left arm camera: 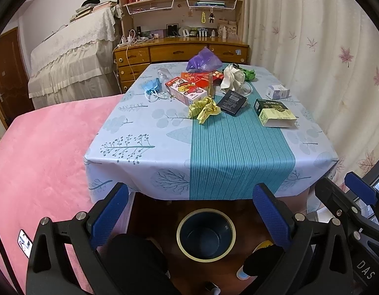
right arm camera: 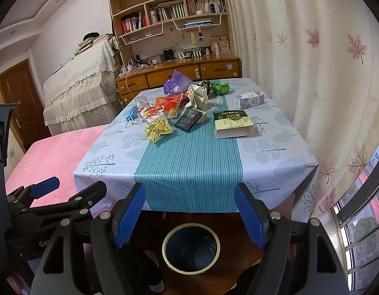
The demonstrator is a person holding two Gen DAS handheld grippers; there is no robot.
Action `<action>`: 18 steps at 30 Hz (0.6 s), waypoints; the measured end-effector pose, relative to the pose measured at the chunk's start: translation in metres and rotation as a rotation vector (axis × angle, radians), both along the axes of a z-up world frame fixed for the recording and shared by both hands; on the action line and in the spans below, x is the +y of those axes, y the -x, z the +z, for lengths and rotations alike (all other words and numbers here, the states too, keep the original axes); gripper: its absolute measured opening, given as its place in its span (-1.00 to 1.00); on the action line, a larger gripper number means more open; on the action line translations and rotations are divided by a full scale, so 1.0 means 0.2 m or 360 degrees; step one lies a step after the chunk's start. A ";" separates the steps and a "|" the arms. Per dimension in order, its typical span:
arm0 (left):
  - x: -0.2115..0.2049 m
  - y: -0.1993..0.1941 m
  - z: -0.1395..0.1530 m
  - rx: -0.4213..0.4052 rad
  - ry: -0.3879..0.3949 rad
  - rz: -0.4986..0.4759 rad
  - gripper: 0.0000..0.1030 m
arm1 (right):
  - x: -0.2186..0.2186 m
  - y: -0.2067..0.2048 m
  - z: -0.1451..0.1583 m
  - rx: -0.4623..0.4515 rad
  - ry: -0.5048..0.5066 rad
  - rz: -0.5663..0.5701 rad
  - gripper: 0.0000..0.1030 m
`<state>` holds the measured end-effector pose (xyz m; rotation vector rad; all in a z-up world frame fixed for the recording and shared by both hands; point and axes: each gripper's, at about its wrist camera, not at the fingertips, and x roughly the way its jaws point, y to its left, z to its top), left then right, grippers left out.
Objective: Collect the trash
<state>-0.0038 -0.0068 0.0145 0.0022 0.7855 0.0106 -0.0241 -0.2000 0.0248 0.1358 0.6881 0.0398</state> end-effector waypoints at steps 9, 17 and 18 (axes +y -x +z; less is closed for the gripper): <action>0.00 0.00 0.02 0.0008 -0.0008 0.0002 0.95 | 0.00 0.00 -0.01 0.0000 0.0002 -0.0001 0.46; 0.01 0.01 0.00 -0.0002 0.0000 -0.0002 0.94 | 0.00 0.01 -0.01 0.0002 -0.0001 -0.0002 0.46; 0.01 0.01 0.00 -0.0003 -0.0001 -0.0002 0.94 | 0.00 0.01 -0.01 0.0002 -0.0002 -0.0001 0.46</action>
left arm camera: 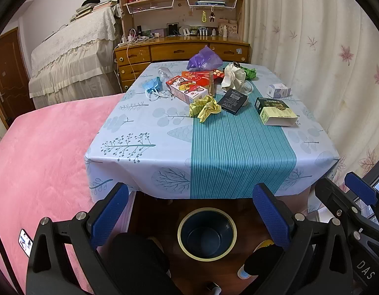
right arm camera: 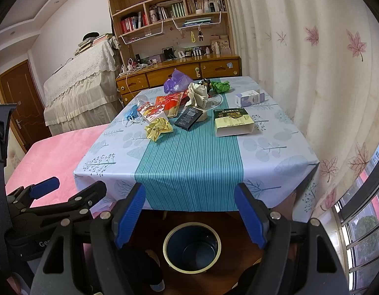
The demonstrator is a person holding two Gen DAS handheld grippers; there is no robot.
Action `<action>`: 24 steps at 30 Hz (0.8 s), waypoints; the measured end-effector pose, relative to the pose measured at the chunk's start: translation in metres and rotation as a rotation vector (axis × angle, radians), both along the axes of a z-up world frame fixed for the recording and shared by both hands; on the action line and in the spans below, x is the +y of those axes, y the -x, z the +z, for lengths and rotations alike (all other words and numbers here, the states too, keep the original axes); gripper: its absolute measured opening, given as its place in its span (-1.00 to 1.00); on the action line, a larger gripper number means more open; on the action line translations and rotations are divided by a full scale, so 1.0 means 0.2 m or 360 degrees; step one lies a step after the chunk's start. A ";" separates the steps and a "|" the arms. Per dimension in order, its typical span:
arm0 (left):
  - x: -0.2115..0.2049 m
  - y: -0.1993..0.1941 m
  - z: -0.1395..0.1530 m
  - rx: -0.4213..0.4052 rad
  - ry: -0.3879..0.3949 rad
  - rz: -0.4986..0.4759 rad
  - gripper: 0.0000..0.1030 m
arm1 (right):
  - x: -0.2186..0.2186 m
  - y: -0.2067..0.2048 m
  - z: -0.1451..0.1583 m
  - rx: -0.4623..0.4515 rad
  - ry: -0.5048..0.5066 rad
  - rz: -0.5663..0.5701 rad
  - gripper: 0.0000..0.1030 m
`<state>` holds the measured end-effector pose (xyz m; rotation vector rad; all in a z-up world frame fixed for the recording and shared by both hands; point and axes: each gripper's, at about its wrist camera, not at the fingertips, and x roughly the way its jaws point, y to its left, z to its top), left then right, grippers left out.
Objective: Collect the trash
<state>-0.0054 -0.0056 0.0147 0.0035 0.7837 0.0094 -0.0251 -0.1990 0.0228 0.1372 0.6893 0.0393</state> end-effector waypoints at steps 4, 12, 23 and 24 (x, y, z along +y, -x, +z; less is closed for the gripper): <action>0.00 0.00 0.00 0.0003 0.0004 0.0001 0.94 | 0.00 0.00 0.00 0.0000 0.0002 0.0000 0.46; -0.01 0.00 0.00 0.0003 -0.0002 0.0002 0.94 | 0.00 0.00 0.00 0.0000 0.0000 0.0000 0.46; -0.01 0.00 -0.02 0.0017 0.0009 0.0003 0.94 | 0.00 0.00 0.00 0.0001 0.0003 0.0001 0.46; 0.00 0.00 -0.03 0.0022 0.0013 0.0004 0.94 | 0.00 0.00 0.00 0.0004 0.0004 0.0001 0.46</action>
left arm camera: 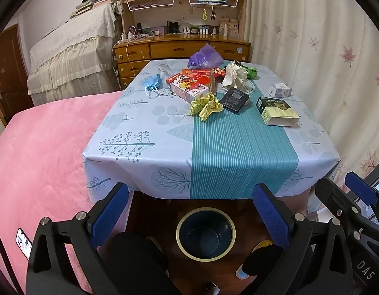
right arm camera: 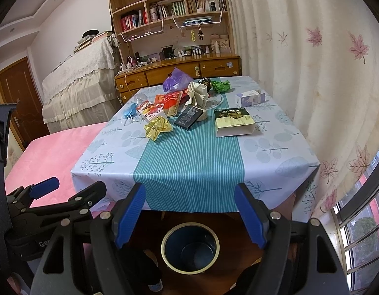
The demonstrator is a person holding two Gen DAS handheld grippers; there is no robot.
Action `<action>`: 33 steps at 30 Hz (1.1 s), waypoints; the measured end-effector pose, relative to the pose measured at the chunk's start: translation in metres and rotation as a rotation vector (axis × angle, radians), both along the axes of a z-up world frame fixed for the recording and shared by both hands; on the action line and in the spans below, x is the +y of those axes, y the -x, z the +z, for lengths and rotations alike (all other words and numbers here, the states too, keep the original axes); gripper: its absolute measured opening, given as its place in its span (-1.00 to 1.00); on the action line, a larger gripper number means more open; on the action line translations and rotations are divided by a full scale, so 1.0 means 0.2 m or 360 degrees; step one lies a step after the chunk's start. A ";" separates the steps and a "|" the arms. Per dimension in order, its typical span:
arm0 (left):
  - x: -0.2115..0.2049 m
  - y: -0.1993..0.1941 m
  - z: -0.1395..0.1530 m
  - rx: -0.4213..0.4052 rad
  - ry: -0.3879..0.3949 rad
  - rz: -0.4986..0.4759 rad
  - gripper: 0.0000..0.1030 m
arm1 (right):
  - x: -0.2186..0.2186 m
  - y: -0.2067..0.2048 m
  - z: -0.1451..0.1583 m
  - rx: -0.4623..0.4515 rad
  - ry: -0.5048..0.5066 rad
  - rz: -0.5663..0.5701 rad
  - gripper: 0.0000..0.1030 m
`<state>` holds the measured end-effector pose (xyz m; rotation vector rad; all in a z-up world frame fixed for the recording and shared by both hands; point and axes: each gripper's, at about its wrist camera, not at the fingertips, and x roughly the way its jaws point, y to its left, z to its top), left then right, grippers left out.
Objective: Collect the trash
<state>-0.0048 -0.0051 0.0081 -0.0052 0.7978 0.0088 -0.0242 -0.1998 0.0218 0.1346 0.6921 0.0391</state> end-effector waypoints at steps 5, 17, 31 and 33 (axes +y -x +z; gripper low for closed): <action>0.01 -0.03 -0.02 0.0019 0.0010 0.0002 0.94 | 0.01 -0.03 -0.01 0.0016 0.0009 0.0000 0.46; 0.01 -0.17 -0.06 0.0077 0.0000 -0.0041 0.94 | 0.01 -0.15 -0.06 0.0069 0.0011 0.0010 0.46; -0.13 -0.63 0.02 0.0015 0.0033 -0.0296 0.94 | -0.22 -0.54 -0.05 0.0125 0.0027 -0.0025 0.46; -0.16 -0.73 0.01 0.0076 0.0019 -0.0360 0.94 | -0.28 -0.64 -0.06 0.0172 0.0008 -0.0014 0.46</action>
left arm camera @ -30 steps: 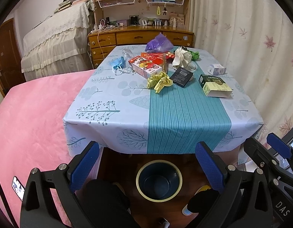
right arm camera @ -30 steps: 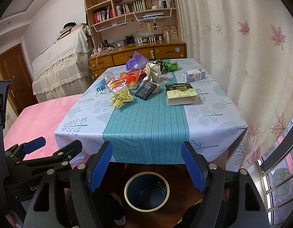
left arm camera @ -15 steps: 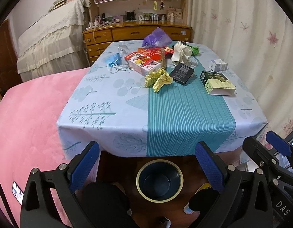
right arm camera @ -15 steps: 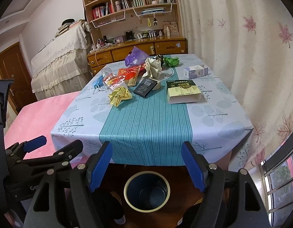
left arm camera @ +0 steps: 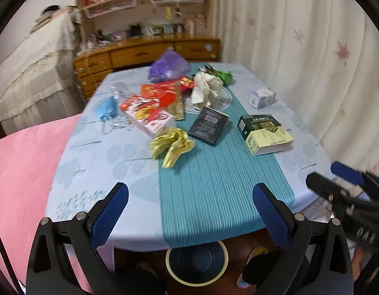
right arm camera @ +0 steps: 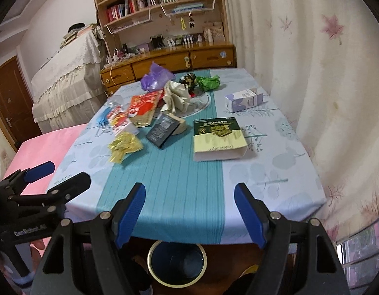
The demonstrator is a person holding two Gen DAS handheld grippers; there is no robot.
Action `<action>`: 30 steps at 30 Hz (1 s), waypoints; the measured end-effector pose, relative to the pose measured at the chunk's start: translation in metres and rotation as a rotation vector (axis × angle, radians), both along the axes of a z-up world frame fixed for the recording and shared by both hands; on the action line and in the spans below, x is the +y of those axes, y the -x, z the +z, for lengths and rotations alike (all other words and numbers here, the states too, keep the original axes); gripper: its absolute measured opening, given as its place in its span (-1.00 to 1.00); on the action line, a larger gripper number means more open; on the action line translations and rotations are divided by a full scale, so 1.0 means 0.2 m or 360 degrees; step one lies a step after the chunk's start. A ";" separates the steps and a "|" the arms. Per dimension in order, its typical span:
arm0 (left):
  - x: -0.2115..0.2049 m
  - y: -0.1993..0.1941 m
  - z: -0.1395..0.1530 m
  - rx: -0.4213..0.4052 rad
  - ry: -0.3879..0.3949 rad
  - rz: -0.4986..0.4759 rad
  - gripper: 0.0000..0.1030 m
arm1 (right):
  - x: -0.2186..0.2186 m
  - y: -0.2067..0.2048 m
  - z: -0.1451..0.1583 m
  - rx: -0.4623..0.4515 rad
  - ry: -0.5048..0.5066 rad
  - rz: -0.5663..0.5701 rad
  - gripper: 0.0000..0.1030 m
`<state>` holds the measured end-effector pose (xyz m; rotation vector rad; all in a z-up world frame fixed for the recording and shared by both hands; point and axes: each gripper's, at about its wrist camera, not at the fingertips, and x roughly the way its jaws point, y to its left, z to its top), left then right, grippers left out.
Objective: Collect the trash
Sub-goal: 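Grasp the black TALOPN box with the left tool while the right grasps the green chocolate box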
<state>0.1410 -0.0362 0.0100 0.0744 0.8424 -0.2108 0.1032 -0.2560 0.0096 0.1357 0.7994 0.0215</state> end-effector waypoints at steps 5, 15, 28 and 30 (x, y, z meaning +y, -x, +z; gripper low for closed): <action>-0.07 -0.27 -0.05 0.0149 -0.0044 -0.0117 0.94 | -0.12 -0.24 -0.06 0.0083 -0.0010 0.0006 0.46; -0.18 -0.69 -0.18 0.0298 -0.0105 -0.0199 0.94 | -0.25 -0.65 -0.22 0.0175 -0.0055 0.0009 0.94; -0.33 -0.97 -0.37 0.0454 -0.0279 -0.0317 0.94 | -0.25 -0.92 -0.44 0.0451 0.0039 0.0034 0.95; -0.34 -0.99 -0.39 0.0462 -0.0303 -0.0314 0.94 | -0.24 -0.93 -0.45 0.0456 0.0094 0.0041 0.95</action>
